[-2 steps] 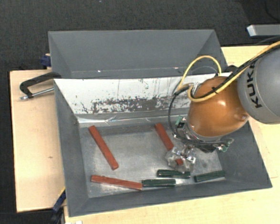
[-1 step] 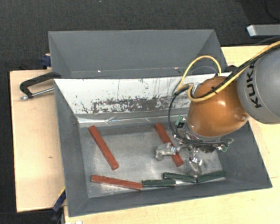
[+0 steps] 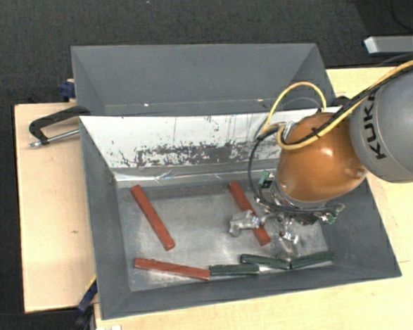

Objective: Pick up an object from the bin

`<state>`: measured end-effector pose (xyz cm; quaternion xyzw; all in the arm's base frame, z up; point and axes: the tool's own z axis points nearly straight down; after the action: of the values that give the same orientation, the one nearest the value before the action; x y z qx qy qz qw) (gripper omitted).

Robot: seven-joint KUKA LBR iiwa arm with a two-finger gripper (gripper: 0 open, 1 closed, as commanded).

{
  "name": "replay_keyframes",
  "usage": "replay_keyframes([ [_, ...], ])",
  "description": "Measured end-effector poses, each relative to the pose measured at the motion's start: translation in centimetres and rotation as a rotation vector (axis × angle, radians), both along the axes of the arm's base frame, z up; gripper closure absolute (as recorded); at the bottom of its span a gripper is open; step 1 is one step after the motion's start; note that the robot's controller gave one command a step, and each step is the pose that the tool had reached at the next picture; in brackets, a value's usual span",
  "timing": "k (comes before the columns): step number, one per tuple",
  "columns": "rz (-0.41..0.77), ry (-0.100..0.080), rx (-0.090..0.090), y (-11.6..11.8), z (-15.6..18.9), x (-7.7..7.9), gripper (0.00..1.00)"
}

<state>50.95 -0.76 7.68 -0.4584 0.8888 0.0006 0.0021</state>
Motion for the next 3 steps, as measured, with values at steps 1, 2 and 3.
replay_keyframes([
  [1,0.161,-0.001,0.0,-1.1,0.6,-0.1,0.0],
  [2,0.667,-0.002,-0.001,-0.7,1.5,1.3,1.0],
  [3,0.667,0.0,-0.001,-0.7,1.5,1.3,0.0],
])
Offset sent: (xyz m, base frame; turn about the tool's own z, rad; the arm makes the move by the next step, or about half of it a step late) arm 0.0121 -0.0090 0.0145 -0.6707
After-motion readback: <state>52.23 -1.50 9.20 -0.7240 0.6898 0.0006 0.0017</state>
